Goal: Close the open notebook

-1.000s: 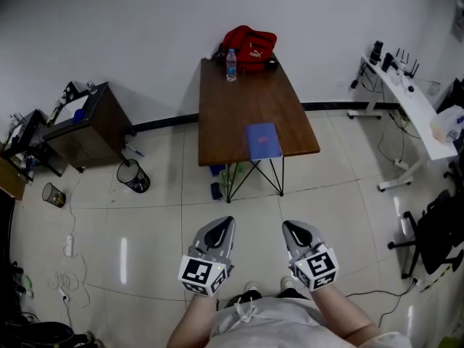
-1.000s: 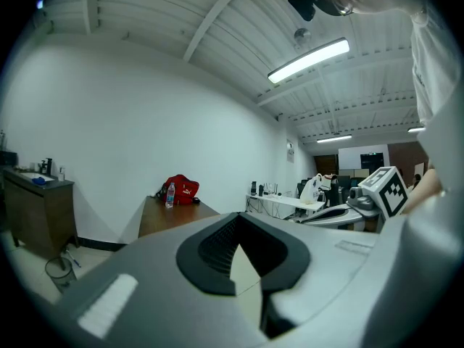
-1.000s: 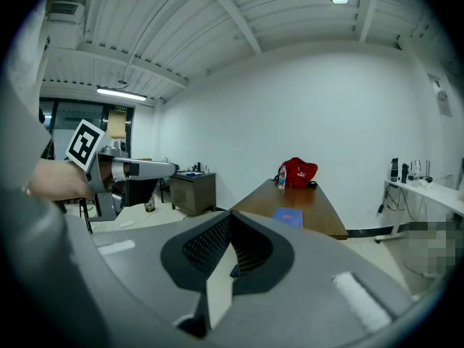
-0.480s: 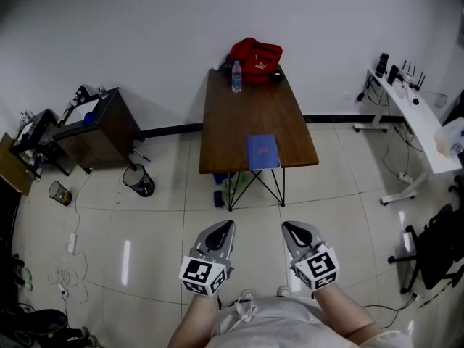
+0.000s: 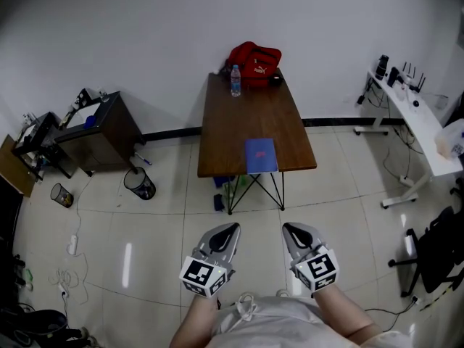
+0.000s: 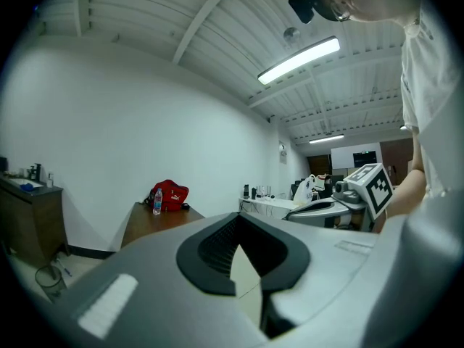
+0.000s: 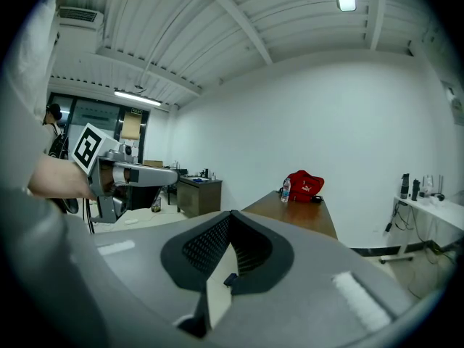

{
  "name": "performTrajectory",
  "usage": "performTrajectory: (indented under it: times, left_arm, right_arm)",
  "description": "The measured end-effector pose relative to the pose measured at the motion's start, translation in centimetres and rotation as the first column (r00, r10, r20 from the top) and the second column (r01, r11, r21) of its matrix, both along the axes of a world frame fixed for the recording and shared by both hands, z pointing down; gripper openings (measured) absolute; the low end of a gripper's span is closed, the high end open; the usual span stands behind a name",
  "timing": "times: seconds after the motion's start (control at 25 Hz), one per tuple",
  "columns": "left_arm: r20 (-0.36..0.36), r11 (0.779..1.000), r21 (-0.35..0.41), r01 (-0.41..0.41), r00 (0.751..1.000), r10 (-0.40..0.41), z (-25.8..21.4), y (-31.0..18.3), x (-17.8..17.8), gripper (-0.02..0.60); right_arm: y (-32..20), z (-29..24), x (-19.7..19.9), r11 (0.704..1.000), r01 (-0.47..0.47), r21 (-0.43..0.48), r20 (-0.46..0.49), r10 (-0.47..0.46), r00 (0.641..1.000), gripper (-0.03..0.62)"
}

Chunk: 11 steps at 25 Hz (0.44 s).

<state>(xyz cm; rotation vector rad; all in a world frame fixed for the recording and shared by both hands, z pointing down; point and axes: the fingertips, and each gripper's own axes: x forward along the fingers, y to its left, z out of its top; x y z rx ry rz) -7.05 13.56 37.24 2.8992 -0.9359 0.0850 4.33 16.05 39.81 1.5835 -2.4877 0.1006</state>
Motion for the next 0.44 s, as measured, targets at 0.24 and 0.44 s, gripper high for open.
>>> performTrajectory:
  times: [0.24, 0.44]
  left_arm:
    - [0.015, 1.0, 0.019, -0.02, 1.0, 0.02, -0.07, 0.26, 0.73, 0.006]
    - [-0.001, 1.0, 0.011, -0.025, 1.0, 0.025, -0.27, 0.33, 1.09, 0.006]
  right_arm:
    - [-0.19, -0.25, 0.33, 1.0, -0.002, 0.01, 0.007, 0.001, 1.0, 0.006]
    - [-0.26, -0.37, 0.56, 1.0, 0.009, 0.012, 0.008, -0.009, 1.0, 0.006]
